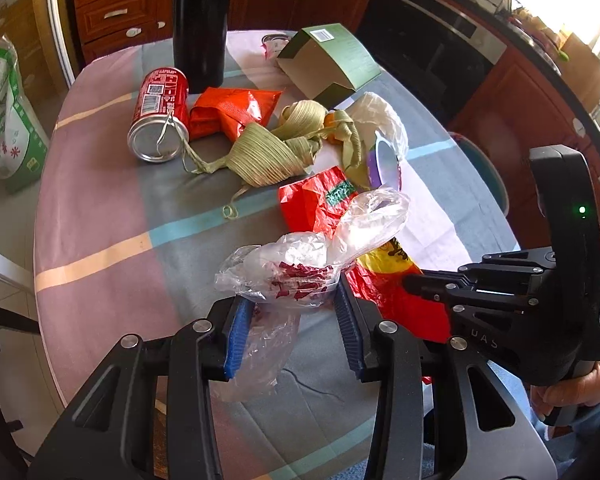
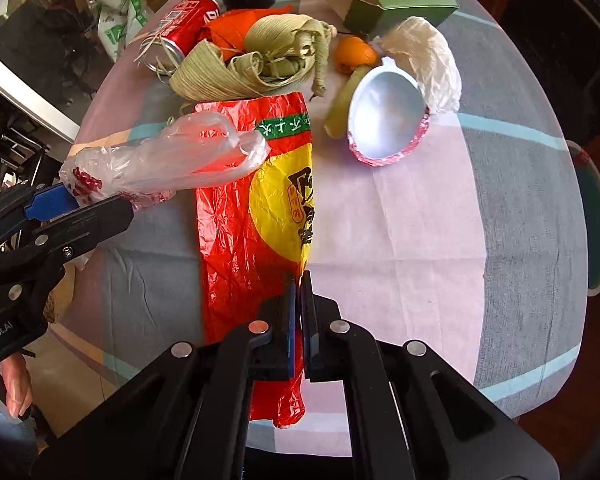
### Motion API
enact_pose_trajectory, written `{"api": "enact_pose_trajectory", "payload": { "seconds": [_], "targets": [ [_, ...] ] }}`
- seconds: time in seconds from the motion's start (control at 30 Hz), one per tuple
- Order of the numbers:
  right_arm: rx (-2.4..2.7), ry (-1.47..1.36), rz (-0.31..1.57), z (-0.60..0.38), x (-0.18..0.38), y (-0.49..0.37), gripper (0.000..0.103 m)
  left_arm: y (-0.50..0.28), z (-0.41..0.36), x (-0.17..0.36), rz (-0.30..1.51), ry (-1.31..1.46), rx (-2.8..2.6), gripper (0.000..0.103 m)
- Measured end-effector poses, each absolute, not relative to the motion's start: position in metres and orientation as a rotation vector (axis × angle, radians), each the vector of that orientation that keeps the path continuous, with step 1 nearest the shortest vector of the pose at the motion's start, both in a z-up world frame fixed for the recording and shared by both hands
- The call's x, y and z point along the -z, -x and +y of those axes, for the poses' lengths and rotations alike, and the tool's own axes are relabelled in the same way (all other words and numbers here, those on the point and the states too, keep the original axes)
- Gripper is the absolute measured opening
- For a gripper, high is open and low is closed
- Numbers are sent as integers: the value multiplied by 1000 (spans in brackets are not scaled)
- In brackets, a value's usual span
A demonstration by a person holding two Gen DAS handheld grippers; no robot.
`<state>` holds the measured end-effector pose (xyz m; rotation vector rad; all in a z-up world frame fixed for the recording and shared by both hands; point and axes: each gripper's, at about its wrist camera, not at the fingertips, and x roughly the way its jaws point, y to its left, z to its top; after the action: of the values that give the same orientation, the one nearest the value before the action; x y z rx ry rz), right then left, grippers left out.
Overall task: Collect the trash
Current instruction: 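Grasp the clear plastic bag with the left tool while the right tool grasps the red snack bag, then carry both bags over the bin and open both tools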
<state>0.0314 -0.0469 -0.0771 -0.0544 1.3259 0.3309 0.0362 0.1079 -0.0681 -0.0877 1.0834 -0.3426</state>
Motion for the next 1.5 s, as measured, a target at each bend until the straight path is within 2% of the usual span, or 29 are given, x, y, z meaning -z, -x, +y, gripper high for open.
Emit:
{"api": "enact_pose_trajectory", "payload": {
  "seconds": [1.03,1.5],
  "targets": [
    [-211,-196,1108,-213,12,-44,2,-55,-11,11,1010,6,409,41],
    [-22,-346,1043,-345,16,-61,2,-103,-134,7,1025,-135,537,41]
  ]
}}
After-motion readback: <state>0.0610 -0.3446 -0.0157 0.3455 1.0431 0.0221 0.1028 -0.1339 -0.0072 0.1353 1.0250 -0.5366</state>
